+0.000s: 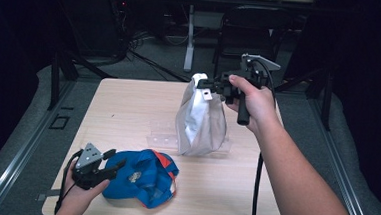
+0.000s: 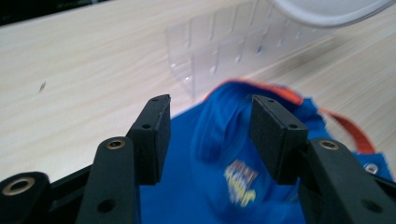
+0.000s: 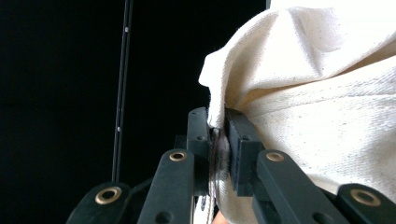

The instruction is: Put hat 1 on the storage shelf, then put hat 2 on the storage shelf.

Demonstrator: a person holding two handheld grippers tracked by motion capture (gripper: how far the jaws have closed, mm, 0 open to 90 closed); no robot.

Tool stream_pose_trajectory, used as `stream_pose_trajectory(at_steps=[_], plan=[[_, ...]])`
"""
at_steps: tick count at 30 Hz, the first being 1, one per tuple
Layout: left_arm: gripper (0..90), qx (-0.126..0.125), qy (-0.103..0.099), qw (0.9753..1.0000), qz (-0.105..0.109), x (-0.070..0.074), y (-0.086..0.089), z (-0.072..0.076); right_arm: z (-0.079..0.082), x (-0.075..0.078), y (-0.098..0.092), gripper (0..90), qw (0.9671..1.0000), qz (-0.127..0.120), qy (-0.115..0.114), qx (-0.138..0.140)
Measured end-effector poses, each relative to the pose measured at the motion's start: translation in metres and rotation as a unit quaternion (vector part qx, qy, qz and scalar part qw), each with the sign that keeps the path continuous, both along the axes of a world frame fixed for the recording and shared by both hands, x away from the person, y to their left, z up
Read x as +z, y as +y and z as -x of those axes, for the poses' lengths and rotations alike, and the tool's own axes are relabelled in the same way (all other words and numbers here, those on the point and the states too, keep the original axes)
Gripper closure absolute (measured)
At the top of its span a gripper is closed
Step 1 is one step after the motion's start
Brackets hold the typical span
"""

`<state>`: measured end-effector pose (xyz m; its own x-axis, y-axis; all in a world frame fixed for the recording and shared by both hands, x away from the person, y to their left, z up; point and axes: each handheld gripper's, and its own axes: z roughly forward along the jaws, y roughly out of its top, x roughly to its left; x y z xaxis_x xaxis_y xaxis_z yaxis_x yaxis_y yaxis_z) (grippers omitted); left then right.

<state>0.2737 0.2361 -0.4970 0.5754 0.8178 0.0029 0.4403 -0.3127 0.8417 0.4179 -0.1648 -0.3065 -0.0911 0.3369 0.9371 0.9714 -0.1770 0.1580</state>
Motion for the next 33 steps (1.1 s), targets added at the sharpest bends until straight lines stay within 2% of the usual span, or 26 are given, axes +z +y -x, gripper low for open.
stream_pose_trajectory(at_steps=[2, 3, 4, 6, 7, 9, 10, 11, 13, 15, 16, 19, 21, 24, 25, 26, 29, 31, 33], plan=[[48.8, -0.007, -0.002, 1.0, -0.003, 0.003, -0.005, -0.002, -0.001, 0.0, 0.001, 81.2, 1.0, -0.001, -0.001, -0.003], [48.6, -0.02, -0.01, 0.9997, -0.006, 0.009, -0.015, -0.007, -0.006, 0.002, 0.004, 81.2, 0.9999, -0.006, -0.002, -0.008], [48.4, -0.02, -0.01, 0.9997, -0.006, 0.009, -0.015, -0.007, -0.006, 0.002, 0.004, 81.2, 0.9999, -0.006, -0.002, -0.008], [47.4, -0.04, -0.019, 0.9989, -0.013, 0.018, -0.032, -0.012, -0.01, 0.002, 0.008, 81.1, 0.9999, -0.004, -0.004, -0.015], [47.1, -0.04, -0.019, 0.9989, -0.013, 0.018, -0.032, -0.012, -0.012, 0.001, 0.01, 81.1, 0.9998, -0.004, -0.002, -0.017], [46.6, -0.057, -0.026, 0.9978, -0.022, 0.024, -0.049, -0.018, -0.016, 0.0, 0.015, 81.1, 0.9998, -0.003, -0.002, -0.019], [46.4, -0.057, -0.026, 0.9978, -0.022, 0.024, -0.049, -0.018, -0.016, 0.0, 0.015, 81.1, 0.9998, -0.003, -0.002, -0.019], [46.3, -0.067, -0.03, 0.9968, -0.03, 0.026, -0.06, -0.02, -0.019, 0.0, 0.019, 81.1, 0.9998, -0.001, -0.002, -0.022], [46.2, -0.079, -0.037, 0.9955, -0.037, 0.028, -0.072, -0.023, -0.021, -0.001, 0.023, 81.1, 0.9997, -0.002, -0.001, -0.023], [46.2, -0.085, -0.04, 0.9947, -0.042, 0.03, -0.083, -0.025, -0.023, -0.002, 0.027, 81.1, 0.9996, -0.003, -0.002, -0.028], [46.2, -0.085, -0.04, 0.9947, -0.042, 0.03, -0.083, -0.025, -0.023, -0.002, 0.027, 81.1, 0.9996, -0.003, -0.002, -0.028], [46.0, -0.091, -0.043, 0.994, -0.043, 0.033, -0.102, -0.03, -0.027, -0.004, 0.035, 81.1, 0.9996, -0.006, -0.001, -0.028], [45.9, -0.096, -0.046, 0.9928, -0.055, 0.033, -0.112, -0.032, -0.028, -0.006, 0.04, 81.1, 0.9996, -0.007, 0.001, -0.027], [46.8, -0.095, -0.048, 0.9905, -0.087, 0.029, -0.124, -0.038, -0.03, -0.006, 0.045, 81.1, 0.9996, -0.01, 0.004, -0.024], [48.4, -0.095, -0.044, 0.9898, -0.097, 0.028, -0.126, -0.041, -0.031, -0.006, 0.046, 81.1, 0.9997, -0.01, 0.003, -0.023], [54.1, -0.09, -0.047, 0.9891, -0.106, 0.027, -0.128, -0.044, -0.031, -0.005, 0.047, 81.1, 0.9997, -0.01, 0.003, -0.023], [78.6, -0.08, -0.037, 0.9888, -0.12, 0.025, -0.127, -0.054, -0.03, -0.004, 0.05, 81.1, 0.9998, -0.01, -0.001, -0.02], [83.1, -0.08, -0.033, 0.9885, -0.124, 0.025, -0.125, -0.056, -0.029, -0.004, 0.051, 81.1, 0.9998, -0.006, -0.001, -0.02], [84.5, -0.097, -0.028, 0.9875, -0.121, 0.023, -0.119, -0.061, -0.028, -0.005, 0.054, 81.1, 0.9998, 0.001, -0.002, -0.019]])
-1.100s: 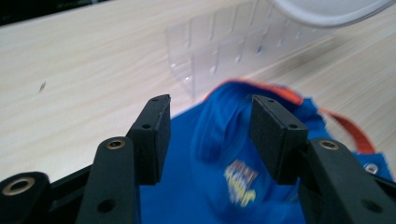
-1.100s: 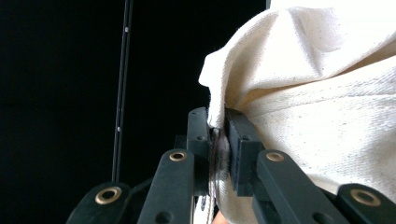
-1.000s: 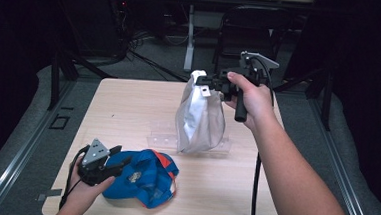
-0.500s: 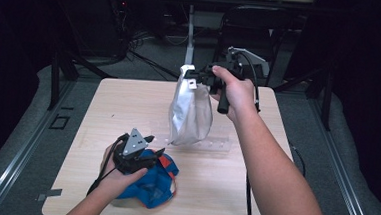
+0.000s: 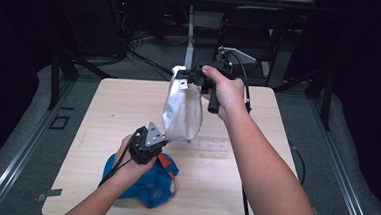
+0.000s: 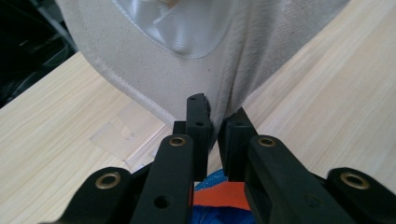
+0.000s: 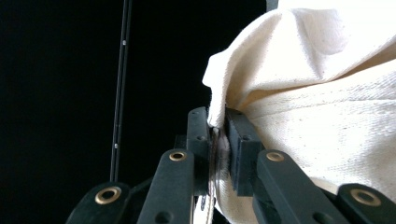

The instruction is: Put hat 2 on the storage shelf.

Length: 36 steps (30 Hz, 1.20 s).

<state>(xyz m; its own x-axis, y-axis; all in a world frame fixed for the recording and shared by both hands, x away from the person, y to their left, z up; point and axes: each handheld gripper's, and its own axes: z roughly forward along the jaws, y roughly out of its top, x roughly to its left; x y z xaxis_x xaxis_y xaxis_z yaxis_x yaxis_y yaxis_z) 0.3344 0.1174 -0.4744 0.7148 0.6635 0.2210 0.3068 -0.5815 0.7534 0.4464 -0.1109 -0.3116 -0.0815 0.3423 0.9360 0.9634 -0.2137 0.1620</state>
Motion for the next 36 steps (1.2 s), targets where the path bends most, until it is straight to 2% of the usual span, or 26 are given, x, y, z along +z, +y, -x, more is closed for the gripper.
stream_pose_trajectory(at_steps=[2, 4, 7, 9, 10, 13, 16, 17, 20, 23, 25, 29, 31, 32, 33, 35, 36], plan=[[84.8, -0.004, 0.002, 1.0, 0.004, -0.001, 0.002, -0.002, 0.0, 0.0, 0.001, 81.1, 1.0, 0.001, 0.0, 0.0], [84.9, -0.007, 0.013, 0.9996, 0.025, -0.003, 0.007, -0.005, 0.001, -0.001, 0.002, 81.1, 1.0, 0.003, -0.001, 0.003], [84.9, -0.014, 0.019, 0.9991, 0.034, -0.004, 0.01, -0.007, 0.001, -0.003, 0.003, 81.1, 1.0, 0.007, 0.0, 0.004], [84.7, -0.023, 0.028, 0.9978, 0.056, -0.008, 0.016, -0.012, -0.001, -0.005, 0.003, 81.2, 1.0, 0.009, 0.0, 0.003], [84.6, -0.024, 0.03, 0.9975, 0.06, -0.01, 0.018, -0.014, -0.001, -0.005, 0.004, 81.1, 0.9999, 0.011, 0.0, 0.002], [84.1, -0.024, 0.036, 0.9967, 0.069, -0.013, 0.021, -0.018, -0.003, -0.007, 0.004, 81.1, 0.9999, 0.014, 0.001, 0.002], [83.8, -0.022, 0.048, 0.9949, 0.085, -0.02, 0.025, -0.024, -0.007, -0.013, 0.006, 81.1, 0.9998, 0.017, 0.005, 0.002], [83.8, -0.025, 0.051, 0.9951, 0.081, -0.02, 0.026, -0.025, -0.008, -0.014, 0.007, 81.1, 0.9998, 0.018, 0.006, 0.005], [84.1, -0.021, 0.05, 0.9946, 0.088, -0.022, 0.029, -0.025, -0.01, -0.017, 0.009, 81.1, 0.9998, 0.014, 0.01, 0.005], [84.3, -0.012, 0.053, 0.993, 0.105, -0.025, 0.034, -0.023, -0.01, -0.018, 0.011, 81.0, 0.9998, 0.014, 0.008, 0.009], [84.3, -0.001, 0.054, 0.9916, 0.117, -0.027, 0.037, -0.021, -0.01, -0.019, 0.013, 81.0, 0.9998, 0.016, 0.006, 0.013], [84.3, 0.025, 0.053, 0.9871, 0.149, -0.035, 0.041, -0.015, -0.009, -0.022, 0.02, 80.9, 0.9995, 0.017, 0.005, 0.026], [84.2, 0.035, 0.059, 0.9842, 0.164, -0.038, 0.042, -0.015, -0.008, -0.025, 0.023, 80.8, 0.9994, 0.013, 0.008, 0.031], [84.2, 0.037, 0.064, 0.9819, 0.175, -0.039, 0.043, -0.015, -0.008, -0.027, 0.025, 80.8, 0.9993, 0.014, 0.009, 0.035], [84.2, 0.035, 0.068, 0.9811, 0.178, -0.04, 0.044, -0.017, -0.008, -0.029, 0.027, 80.8, 0.9992, 0.012, 0.01, 0.035], [84.2, 0.029, 0.071, 0.9814, 0.176, -0.041, 0.044, -0.018, -0.008, -0.031, 0.028, 80.8, 0.9991, 0.014, 0.011, 0.039], [84.3, 0.013, 0.057, 0.9869, 0.15, -0.04, 0.042, -0.02, -0.009, -0.033, 0.028, 80.8, 0.999, 0.016, 0.01, 0.041]])
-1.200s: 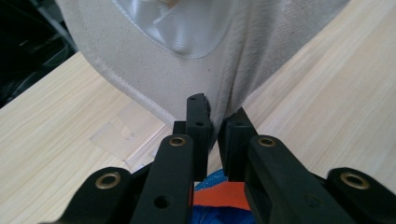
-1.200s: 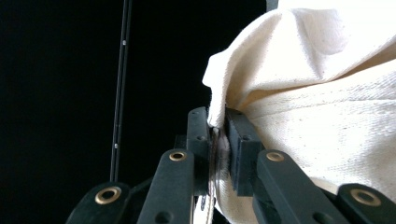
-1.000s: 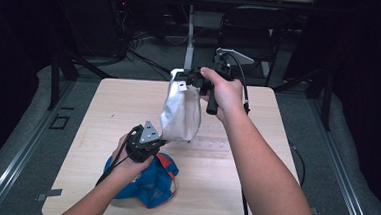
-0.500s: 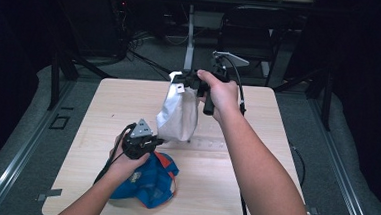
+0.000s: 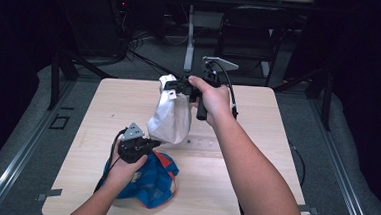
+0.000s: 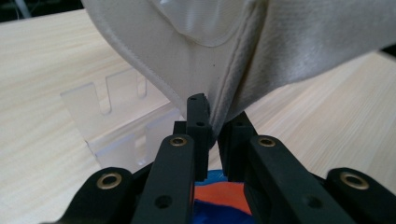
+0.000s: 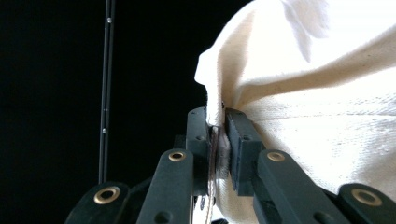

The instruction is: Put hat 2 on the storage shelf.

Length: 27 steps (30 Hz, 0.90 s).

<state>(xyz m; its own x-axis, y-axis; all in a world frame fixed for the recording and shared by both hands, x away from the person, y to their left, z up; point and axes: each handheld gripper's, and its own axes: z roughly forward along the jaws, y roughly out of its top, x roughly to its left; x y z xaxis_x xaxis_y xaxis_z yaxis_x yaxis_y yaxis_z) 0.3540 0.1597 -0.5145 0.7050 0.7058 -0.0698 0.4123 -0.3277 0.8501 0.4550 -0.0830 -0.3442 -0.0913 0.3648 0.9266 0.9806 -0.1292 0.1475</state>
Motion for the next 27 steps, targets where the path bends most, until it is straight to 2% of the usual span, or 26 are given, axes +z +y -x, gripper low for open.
stream_pose_trajectory(at_steps=[1, 4, 5, 7, 10, 12, 15, 16, 20, 22, 23, 24, 25, 26, 27], plan=[[84.4, -0.005, 0.004, 0.9999, -0.01, 0.003, 0.001, -0.001, 0.0, 0.0, 0.0, 80.7, 1.0, 0.0, 0.001, -0.005], [84.3, -0.013, 0.015, 0.9998, -0.004, 0.005, 0.006, -0.006, 0.0, 0.001, -0.005, 81.0, 0.9999, 0.005, -0.005, -0.012], [84.3, -0.02, 0.005, 0.9997, -0.01, 0.006, 0.005, -0.006, 0.0, 0.002, -0.007, 81.0, 0.9998, 0.004, -0.006, -0.017], [84.5, -0.035, -0.001, 0.9989, -0.032, 0.009, 0.001, -0.006, 0.002, 0.005, -0.01, 81.0, 0.9998, 0.004, -0.008, -0.017], [84.3, -0.041, -0.001, 0.9988, -0.026, 0.01, -0.001, -0.007, 0.003, 0.011, -0.016, 81.1, 0.9995, 0.01, -0.014, -0.025], [84.1, -0.036, 0.006, 0.9992, -0.018, 0.01, -0.002, -0.011, 0.002, 0.011, -0.02, 81.0, 0.9994, 0.011, -0.014, -0.03], [84.0, -0.031, 0.011, 0.9992, -0.025, 0.008, 0.0, -0.012, 0.001, 0.006, -0.021, 80.8, 0.9993, 0.017, -0.009, -0.033], [84.1, -0.02, 0.021, 0.9994, -0.017, 0.006, 0.002, -0.012, 0.001, 0.003, -0.02, 80.5, 0.9994, 0.017, -0.007, -0.031], [84.5, 0.007, 0.024, 0.9996, -0.014, -0.003, -0.001, -0.006, -0.001, -0.006, -0.015, 79.8, 0.9994, 0.022, -0.002, -0.028], [84.6, 0.018, 0.033, 0.9993, -0.005, -0.006, -0.001, -0.005, -0.003, -0.009, -0.015, 78.9, 0.9993, 0.021, -0.002, -0.031], [84.6, 0.023, 0.043, 0.9988, -0.012, -0.007, 0.0, -0.006, -0.003, -0.011, -0.016, 77.6, 0.9991, 0.023, -0.004, -0.035], [84.7, 0.026, 0.053, 0.9981, -0.016, -0.009, 0.0, -0.007, -0.004, -0.012, -0.016, 77.3, 0.9989, 0.029, -0.006, -0.036], [84.7, 0.031, 0.062, 0.9976, -0.008, -0.015, -0.001, -0.009, -0.004, -0.013, -0.017, 77.3, 0.9987, 0.035, -0.007, -0.037], [84.7, 0.031, 0.062, 0.9976, -0.008, -0.015, -0.001, -0.009, -0.005, -0.016, -0.019, 77.6, 0.9981, 0.049, -0.012, -0.035], [84.7, 0.032, 0.071, 0.997, -0.005, -0.018, 0.001, -0.009, -0.005, -0.016, -0.019, 77.6, 0.9981, 0.049, -0.012, -0.035]])
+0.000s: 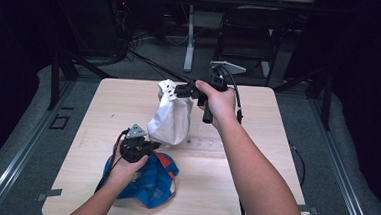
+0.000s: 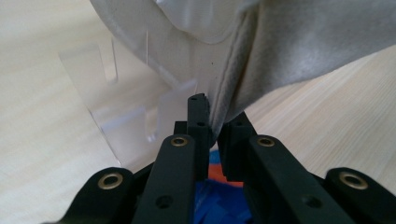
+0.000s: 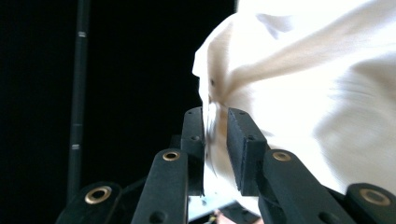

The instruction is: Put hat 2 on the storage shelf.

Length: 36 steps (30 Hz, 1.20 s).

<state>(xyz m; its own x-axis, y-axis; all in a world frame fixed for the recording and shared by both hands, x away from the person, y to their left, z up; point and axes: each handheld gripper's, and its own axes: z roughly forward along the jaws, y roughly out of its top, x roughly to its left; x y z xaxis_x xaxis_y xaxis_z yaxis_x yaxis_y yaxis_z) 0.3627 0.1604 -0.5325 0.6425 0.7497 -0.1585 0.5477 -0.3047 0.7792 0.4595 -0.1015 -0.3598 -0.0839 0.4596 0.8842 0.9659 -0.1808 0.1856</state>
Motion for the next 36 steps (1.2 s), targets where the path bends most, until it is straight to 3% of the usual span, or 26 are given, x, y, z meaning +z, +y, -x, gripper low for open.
stream_pose_trajectory(at_steps=[2, 4, 5, 8, 12, 14, 17, 20, 23, 25, 27, 28, 30, 32, 34, 35, 36], plan=[[84.5, 0.005, -0.009, 0.9999, 0.002, -0.002, -0.001, 0.001, 0.0, -0.008, -0.002, 77.7, 0.9998, 0.019, 0.004, -0.002], [84.5, -0.004, -0.021, 0.9996, -0.016, 0.0, -0.003, 0.003, 0.001, -0.013, -0.006, 75.7, 0.9999, 0.016, 0.005, 0.0], [83.9, -0.003, -0.027, 0.9992, -0.03, 0.001, -0.004, 0.004, 0.003, -0.013, -0.007, 74.4, 0.9999, 0.016, 0.0, -0.002], [75.6, 0.004, -0.049, 0.9982, -0.035, 0.002, -0.006, 0.009, 0.008, -0.011, -0.012, 70.7, 0.9991, 0.037, -0.018, 0.002], [64.6, -0.006, -0.066, 0.997, -0.04, 0.006, -0.002, 0.021, 0.023, -0.013, -0.022, 63.6, 0.9969, 0.06, -0.05, 0.009], [60.3, -0.019, -0.083, 0.9954, -0.045, 0.01, 0.006, 0.037, 0.033, -0.015, -0.03, 61.1, 0.9947, 0.071, -0.074, 0.009], [55.8, -0.022, -0.088, 0.9948, -0.047, 0.01, 0.02, 0.052, 0.051, -0.024, -0.044, 55.8, 0.9913, 0.074, -0.109, 0.0], [53.2, -0.018, -0.08, 0.9956, -0.045, 0.01, 0.032, 0.06, 0.071, -0.041, -0.058, 54.9, 0.9876, 0.089, -0.129, 0.0], [54.4, -0.006, -0.071, 0.9966, -0.043, 0.006, 0.055, 0.075, 0.09, -0.066, -0.072, 53.8, 0.9827, 0.118, -0.142, 0.014], [54.6, 0.003, -0.068, 0.9966, -0.047, 0.004, 0.066, 0.081, 0.1, -0.078, -0.078, 56.1, 0.9805, 0.124, -0.151, 0.022], [54.3, 0.013, -0.073, 0.9963, -0.043, 0.002, 0.077, 0.086, 0.11, -0.092, -0.082, 58.6, 0.9804, 0.121, -0.155, 0.014], [53.8, 0.013, -0.073, 0.9963, -0.043, 0.002, 0.077, 0.086, 0.11, -0.092, -0.082, 58.6, 0.9804, 0.121, -0.155, 0.014], [53.7, 0.025, -0.071, 0.9961, -0.045, -0.002, 0.088, 0.088, 0.124, -0.111, -0.087, 61.5, 0.9762, 0.132, -0.172, 0.015], [54.4, 0.041, -0.073, 0.9962, -0.024, -0.01, 0.104, 0.088, 0.132, -0.122, -0.088, 62.7, 0.9745, 0.14, -0.174, 0.019], [55.8, 0.047, -0.071, 0.9962, -0.018, -0.012, 0.108, 0.087, 0.135, -0.126, -0.088, 62.9, 0.9736, 0.143, -0.177, 0.019], [56.2, 0.058, -0.053, 0.9969, -0.006, -0.015, 0.115, 0.084, 0.142, -0.134, -0.087, 62.4, 0.9704, 0.153, -0.186, 0.02], [56.3, 0.058, -0.053, 0.9969, -0.006, -0.015, 0.115, 0.084, 0.142, -0.134, -0.087, 62.4, 0.9704, 0.153, -0.186, 0.02]])
